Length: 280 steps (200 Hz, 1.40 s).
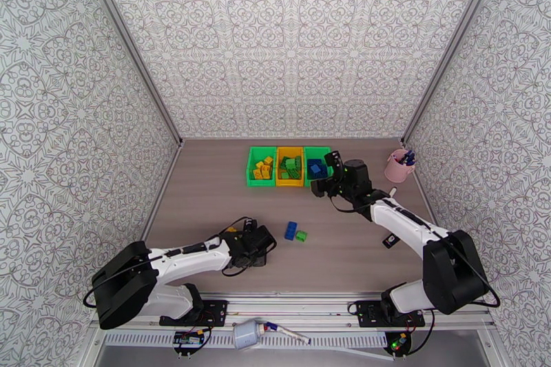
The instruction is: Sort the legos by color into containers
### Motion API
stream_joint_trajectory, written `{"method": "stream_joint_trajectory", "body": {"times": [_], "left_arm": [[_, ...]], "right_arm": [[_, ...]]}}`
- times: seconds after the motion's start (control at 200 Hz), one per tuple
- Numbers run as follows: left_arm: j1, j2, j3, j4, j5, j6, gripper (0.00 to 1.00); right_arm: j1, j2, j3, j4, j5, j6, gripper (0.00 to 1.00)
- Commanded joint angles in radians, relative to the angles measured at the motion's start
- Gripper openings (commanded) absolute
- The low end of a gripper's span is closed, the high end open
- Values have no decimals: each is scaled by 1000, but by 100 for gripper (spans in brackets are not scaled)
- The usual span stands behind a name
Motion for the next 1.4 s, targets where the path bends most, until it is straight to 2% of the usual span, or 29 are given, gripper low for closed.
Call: {"method": "stream_joint_trajectory", "body": {"times": [0.0,0.18,0.36,0.485,0.68,0.865,1.04,1.24,1.395], "left_arm": [[10,-3,-15,3,6,-5,46],[10,-5,-7,3,3,-1,35],[12,-28,23,-4,-35,39,34],[41,-65,54,38,-59,146,32],[159,-23,170,153,22,365,28],[241,111,372,225,85,525,27],[273,282,580,335,183,620,27],[291,533,870,374,256,650,27],[303,739,1113,340,314,648,28]], "right_arm": [[6,-24,-20,16,4,21,93],[7,-51,-41,24,-3,40,93],[9,-86,-88,27,-13,66,93],[26,-141,-134,28,-13,94,93],[77,-249,-191,-10,24,91,93],[79,-375,-242,-101,106,86,93],[79,-477,-283,-178,153,80,93],[77,-541,-324,-191,172,90,93],[78,-553,-329,-200,173,92,93]]}}
